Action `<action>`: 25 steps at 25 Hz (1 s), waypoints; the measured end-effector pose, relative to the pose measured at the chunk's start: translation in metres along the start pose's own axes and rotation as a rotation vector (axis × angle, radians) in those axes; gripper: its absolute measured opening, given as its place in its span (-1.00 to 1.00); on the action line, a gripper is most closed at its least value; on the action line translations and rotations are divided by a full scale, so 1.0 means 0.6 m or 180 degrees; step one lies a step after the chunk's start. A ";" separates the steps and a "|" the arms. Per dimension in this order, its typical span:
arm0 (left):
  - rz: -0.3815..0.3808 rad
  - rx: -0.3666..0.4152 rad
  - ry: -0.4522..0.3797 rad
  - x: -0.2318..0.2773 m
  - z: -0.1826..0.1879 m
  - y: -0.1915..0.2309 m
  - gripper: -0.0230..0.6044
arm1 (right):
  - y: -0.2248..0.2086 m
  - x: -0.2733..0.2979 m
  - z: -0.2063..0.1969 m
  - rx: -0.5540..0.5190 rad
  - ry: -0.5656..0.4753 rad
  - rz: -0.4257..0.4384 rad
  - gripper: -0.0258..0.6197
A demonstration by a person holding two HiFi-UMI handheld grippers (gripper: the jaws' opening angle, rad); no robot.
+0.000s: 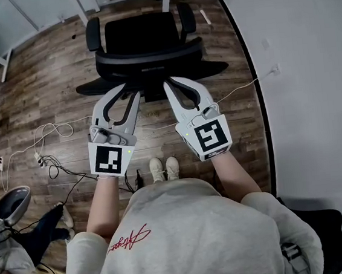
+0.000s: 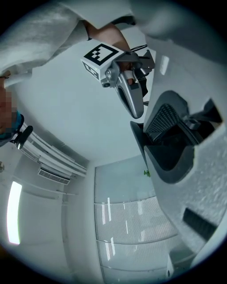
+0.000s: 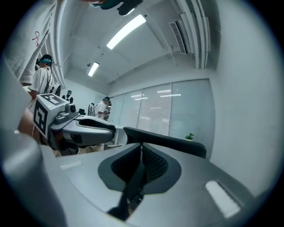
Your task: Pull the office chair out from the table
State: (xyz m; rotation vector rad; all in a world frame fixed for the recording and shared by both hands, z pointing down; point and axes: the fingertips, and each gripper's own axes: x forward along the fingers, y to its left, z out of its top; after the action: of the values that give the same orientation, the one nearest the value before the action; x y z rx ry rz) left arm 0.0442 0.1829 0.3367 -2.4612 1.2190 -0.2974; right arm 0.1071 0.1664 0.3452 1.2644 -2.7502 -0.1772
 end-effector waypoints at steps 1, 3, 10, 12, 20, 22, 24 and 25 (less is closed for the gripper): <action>0.0005 -0.0015 -0.0010 0.001 0.000 0.000 -0.69 | 0.001 0.000 0.004 -0.0008 -0.0029 -0.0008 -0.90; 0.0013 -0.0022 -0.0009 0.002 0.000 -0.002 -0.76 | 0.001 -0.001 0.006 0.0027 -0.0042 -0.0021 -0.93; 0.0043 -0.0095 -0.0040 0.003 0.004 -0.008 -0.95 | 0.005 -0.009 0.010 0.0169 -0.0056 -0.0015 -0.93; 0.0053 -0.0112 -0.0056 0.002 0.006 -0.007 -0.97 | 0.006 -0.010 0.012 0.0182 -0.0063 -0.0019 -0.93; 0.0049 -0.0080 -0.0047 0.002 0.013 -0.008 -0.96 | 0.010 -0.011 0.018 0.0195 -0.0071 -0.0001 -0.93; 0.0048 -0.0085 -0.0040 0.002 0.013 -0.007 -0.95 | 0.013 -0.010 0.021 0.0180 -0.0073 0.0013 -0.93; 0.0040 -0.0089 -0.0039 0.003 0.013 -0.007 -0.95 | 0.013 -0.009 0.023 0.0174 -0.0071 0.0025 -0.93; 0.0034 -0.0085 -0.0040 0.004 0.013 -0.007 -0.95 | 0.013 -0.008 0.024 0.0181 -0.0071 0.0028 -0.93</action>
State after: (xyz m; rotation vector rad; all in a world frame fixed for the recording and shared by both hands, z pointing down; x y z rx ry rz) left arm 0.0513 0.1854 0.3313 -2.4747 1.2383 -0.2642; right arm 0.1024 0.1762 0.3320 1.2712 -2.7983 -0.1138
